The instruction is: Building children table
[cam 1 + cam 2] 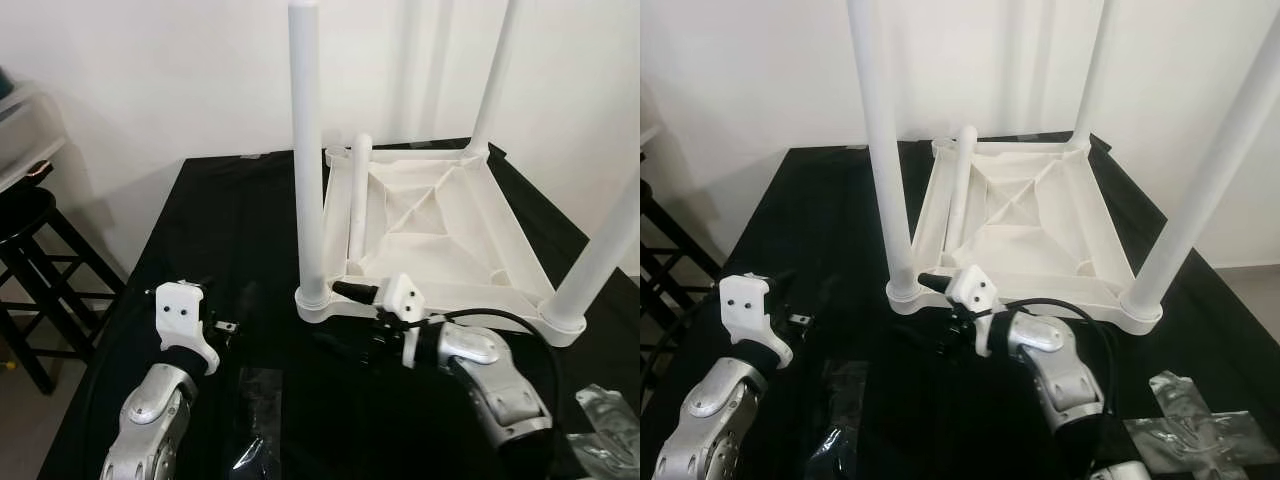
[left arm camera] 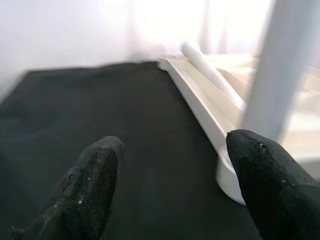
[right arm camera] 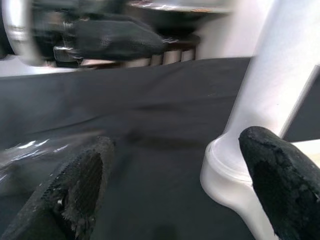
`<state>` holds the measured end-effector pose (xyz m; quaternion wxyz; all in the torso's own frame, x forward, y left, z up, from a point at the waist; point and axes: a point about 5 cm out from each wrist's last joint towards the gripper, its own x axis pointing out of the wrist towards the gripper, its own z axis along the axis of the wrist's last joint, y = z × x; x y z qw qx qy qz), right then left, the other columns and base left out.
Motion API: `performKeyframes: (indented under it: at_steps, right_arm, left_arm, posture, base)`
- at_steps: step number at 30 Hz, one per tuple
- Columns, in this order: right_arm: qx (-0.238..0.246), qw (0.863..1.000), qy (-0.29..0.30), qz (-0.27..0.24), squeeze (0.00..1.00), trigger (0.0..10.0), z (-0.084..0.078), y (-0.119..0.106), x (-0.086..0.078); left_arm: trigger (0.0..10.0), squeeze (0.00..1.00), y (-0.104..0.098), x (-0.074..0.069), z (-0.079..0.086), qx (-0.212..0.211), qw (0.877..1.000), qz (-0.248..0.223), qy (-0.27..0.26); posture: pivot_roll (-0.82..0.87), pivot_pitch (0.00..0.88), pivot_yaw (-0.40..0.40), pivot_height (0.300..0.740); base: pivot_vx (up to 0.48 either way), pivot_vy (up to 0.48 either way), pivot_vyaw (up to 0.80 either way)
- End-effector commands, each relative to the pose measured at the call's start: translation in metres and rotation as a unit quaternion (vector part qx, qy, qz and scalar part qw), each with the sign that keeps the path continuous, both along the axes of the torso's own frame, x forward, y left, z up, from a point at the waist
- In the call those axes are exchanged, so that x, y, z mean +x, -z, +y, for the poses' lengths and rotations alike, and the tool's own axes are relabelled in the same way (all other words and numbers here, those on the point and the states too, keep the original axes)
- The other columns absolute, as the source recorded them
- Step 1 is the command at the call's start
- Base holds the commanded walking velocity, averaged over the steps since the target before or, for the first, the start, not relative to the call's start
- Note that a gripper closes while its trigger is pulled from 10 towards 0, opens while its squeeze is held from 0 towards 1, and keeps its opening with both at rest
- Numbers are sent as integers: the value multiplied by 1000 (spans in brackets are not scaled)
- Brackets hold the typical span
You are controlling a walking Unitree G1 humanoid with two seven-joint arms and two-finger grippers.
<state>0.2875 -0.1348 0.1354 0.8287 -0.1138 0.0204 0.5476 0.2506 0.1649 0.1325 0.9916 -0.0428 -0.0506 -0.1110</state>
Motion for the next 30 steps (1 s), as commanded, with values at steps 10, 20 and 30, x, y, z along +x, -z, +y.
performKeyframes:
  at_steps: [10,20,30]
  right_arm:
    - [4,985,-149,87,0,10000,-10,-6,-28]
    - [-9,984,-150,91,0,10000,-9,-4,-29]
    - [-5,999,-29,27,0,10000,4,-9,1]
  left_arm:
    - [10000,0,-1,-8,-12,-31,996,7,87]
    - [10000,0,-3,-11,-8,-31,994,8,106]
    - [10000,0,-5,-8,-7,-27,994,8,108]
  posture:
    - [-92,0,44,740]
    - [-90,0,44,740]
    - [-90,0,43,740]
  base:
    - [0,-469,0]
    - [0,-469,0]
    - [0,-469,0]
